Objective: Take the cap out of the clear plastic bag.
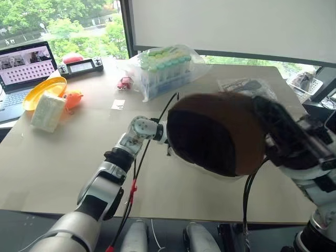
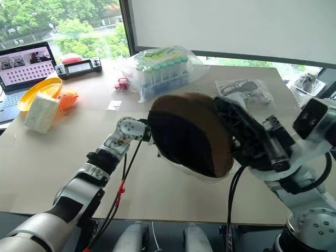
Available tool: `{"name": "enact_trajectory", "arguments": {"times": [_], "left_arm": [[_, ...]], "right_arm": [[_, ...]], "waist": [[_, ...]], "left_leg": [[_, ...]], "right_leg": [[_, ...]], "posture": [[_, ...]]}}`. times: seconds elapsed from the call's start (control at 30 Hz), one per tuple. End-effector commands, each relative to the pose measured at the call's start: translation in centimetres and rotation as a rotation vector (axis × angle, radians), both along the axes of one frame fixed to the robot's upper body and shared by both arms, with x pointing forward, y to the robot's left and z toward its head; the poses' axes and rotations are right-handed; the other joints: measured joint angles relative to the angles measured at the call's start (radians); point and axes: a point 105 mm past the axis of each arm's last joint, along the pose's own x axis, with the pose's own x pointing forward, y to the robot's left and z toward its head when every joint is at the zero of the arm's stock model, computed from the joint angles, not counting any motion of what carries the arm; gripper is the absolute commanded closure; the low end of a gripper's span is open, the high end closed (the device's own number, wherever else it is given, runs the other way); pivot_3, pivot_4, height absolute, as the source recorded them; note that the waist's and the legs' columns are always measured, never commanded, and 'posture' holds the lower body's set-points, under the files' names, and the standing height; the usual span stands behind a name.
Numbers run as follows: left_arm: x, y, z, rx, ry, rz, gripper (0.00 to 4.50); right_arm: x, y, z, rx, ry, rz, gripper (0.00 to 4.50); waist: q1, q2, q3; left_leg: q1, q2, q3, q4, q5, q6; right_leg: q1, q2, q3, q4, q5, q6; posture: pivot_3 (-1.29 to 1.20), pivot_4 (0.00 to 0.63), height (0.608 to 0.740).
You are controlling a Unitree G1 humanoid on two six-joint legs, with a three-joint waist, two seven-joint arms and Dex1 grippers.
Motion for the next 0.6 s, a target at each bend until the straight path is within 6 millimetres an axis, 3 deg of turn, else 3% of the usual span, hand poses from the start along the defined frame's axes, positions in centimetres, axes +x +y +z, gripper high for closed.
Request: {"name": "enact_trajectory", "arguments": {"times": [0.03,0.1,0.23,0.37,0.43,0.5,0.53,0.6], "left_arm": [[0.2,0.8,0.4,-0.005,-0.056,0.014,4.5],[0.7,2.3,0.3,0.031,-0.098,0.045,4.5],[1.2,4.5,0.4,0.074,-0.146,0.093,4.5],[1.1,6.6,0.4,0.133,-0.199,0.122,4.5],[0.9,6.7,0.4,0.126,-0.193,0.132,4.5],[0.3,6.7,0.3,0.084,-0.168,0.145,4.5],[0.1,6.7,0.4,0.05,-0.148,0.155,4.5],[-0.2,6.7,0.4,0.008,-0.122,0.169,4.5]], "right_arm": [[1.1,-4.5,2.4,0.19,-0.05,-0.213,4.49],[2.2,-6.8,3.5,0.255,-0.065,-0.367,4.49],[2.8,-8.7,5.5,0.324,-0.117,-0.534,4.49],[3.9,-7.2,7.1,0.155,-0.212,-0.718,4.49],[5.3,-5.3,6.2,-0.065,-0.243,-0.809,4.49],[7.8,-0.9,2.1,-0.552,-0.335,-0.872,4.49],[8.7,1.0,-1.2,-0.8,-0.399,-0.851,4.49],[9.2,2.5,-5.1,-1.025,-0.475,-0.796,4.49]], "waist": [[-0.002,0.0,0.0],[-0.006,0.0,0.0],[-0.01,0.001,0.0],[-0.013,0.005,0.002],[-0.012,0.006,0.002],[-0.011,0.007,0.002],[-0.012,0.007,0.002],[-0.013,0.006,0.002]], "left_leg": [[0.0,0.0,0.0,0.0,0.0,0.0],[0.0,0.0,0.0,0.0,0.0,0.0],[0.002,0.0,0.001,-0.003,0.0,0.0],[0.001,0.0,0.002,-0.003,0.0,0.0],[0.001,0.0,0.002,-0.004,0.0,0.0],[0.001,0.0,0.002,-0.004,0.0,0.0],[0.001,0.0,0.003,-0.004,0.0,0.0],[0.002,0.0,0.003,-0.004,0.0,0.0]], "right_leg": [[0.0,0.0,0.0,0.0,0.0,0.0],[0.0,0.0,0.0,0.0,0.0,0.0],[0.0,0.0,0.001,0.001,0.0,0.0],[-0.002,0.0,0.003,0.001,0.0,0.0],[-0.002,0.0,0.002,0.001,0.0,0.0],[-0.002,0.0,0.002,0.0,0.0,-0.001],[-0.002,-0.001,0.003,0.0,0.0,-0.001],[-0.002,0.0,0.002,0.0,0.0,-0.001]], "posture": [[0.0,0.15,0.74],[0.0,0.15,0.74],[0.0,0.15,0.74],[0.0,0.15,0.74],[0.0,0.15,0.74],[0.0,0.15,0.74],[0.0,0.15,0.74],[0.0,0.15,0.74]]}}
